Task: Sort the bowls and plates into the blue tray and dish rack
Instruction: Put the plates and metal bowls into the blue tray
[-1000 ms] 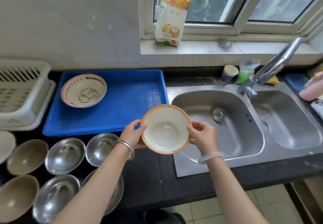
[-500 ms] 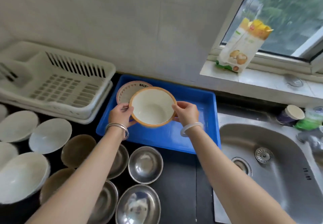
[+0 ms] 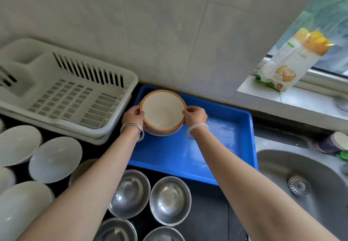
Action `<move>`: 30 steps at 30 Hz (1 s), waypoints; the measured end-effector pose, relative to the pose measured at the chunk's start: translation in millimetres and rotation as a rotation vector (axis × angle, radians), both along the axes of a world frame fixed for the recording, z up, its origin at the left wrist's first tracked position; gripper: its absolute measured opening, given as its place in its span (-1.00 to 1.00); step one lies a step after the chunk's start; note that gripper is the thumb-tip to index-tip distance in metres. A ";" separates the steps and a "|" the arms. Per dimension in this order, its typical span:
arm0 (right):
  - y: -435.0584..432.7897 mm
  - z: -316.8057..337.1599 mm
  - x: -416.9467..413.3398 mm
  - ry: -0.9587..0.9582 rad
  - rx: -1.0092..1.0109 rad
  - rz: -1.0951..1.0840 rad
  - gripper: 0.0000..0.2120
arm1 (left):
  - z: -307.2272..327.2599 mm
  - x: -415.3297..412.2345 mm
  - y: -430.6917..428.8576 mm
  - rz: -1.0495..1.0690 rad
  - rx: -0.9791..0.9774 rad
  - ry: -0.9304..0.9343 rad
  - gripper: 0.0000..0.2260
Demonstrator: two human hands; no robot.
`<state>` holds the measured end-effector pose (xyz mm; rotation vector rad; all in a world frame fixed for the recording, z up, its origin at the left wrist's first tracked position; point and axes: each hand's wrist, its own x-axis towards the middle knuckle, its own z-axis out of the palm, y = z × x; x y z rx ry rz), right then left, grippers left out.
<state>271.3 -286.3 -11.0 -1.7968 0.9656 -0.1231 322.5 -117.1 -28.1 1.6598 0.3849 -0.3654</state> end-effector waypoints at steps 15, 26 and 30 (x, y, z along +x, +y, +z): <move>1.9 -23.2 7.9 0.019 -0.063 0.035 -0.80 | -24.0 9.0 3.0 0.019 -0.039 0.006 -0.68; 11.1 -4.1 -20.7 -0.054 -0.022 0.149 -0.66 | -8.0 -21.6 8.2 -0.008 -0.033 -0.004 -0.64; 14.7 7.8 -52.8 -0.116 -0.022 0.190 -0.69 | 6.3 -65.1 22.0 -0.032 -0.027 0.026 -0.66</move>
